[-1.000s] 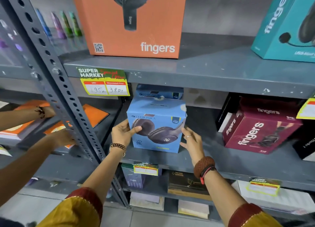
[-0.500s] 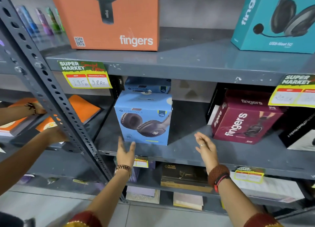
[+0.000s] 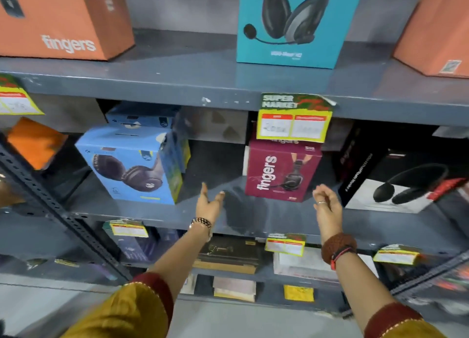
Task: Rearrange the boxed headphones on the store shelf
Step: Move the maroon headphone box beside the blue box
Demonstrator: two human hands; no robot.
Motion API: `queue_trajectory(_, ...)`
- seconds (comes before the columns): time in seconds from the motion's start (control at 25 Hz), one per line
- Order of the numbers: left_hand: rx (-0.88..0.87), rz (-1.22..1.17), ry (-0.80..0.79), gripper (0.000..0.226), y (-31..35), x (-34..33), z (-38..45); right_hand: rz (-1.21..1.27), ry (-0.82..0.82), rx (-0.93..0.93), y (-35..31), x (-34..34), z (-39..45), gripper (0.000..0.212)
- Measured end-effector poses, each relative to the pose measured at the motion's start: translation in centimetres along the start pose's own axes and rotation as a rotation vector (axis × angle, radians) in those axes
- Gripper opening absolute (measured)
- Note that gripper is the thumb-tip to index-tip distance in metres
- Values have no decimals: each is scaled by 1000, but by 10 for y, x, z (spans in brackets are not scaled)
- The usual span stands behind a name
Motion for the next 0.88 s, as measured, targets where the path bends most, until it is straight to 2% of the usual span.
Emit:
queue_trajectory(0.16, -110, -106, -47, 63, 51, -69, 16, 22, -123, 37, -25, -1, 39, 45)
queue_trajectory(0.28, -158, -171, -60, 58, 66, -93, 22, 11, -273, 47, -36, -17, 55, 47)
queue_trajectory(0.4, -200, -138, -63, 49, 71, -100, 15, -6, -378, 44, -40, -34, 58, 48)
queue_trajectory(0.68, -327, 19, -26, 43, 67, -69, -27, -128, -338, 56, -31, -24, 29, 53)
queue_trajectory(0.88, -353, 270, 82, 59, 66, -18, -67, -225, -292, 122, -41, -6, -14, 52)
Point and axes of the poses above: each hand's wrist, its own z-axis towards the middle knuckle, its own x-axis out of the back of the hand, y = z × x, the point moved 10 cm from there along z, towards the middle knuckle
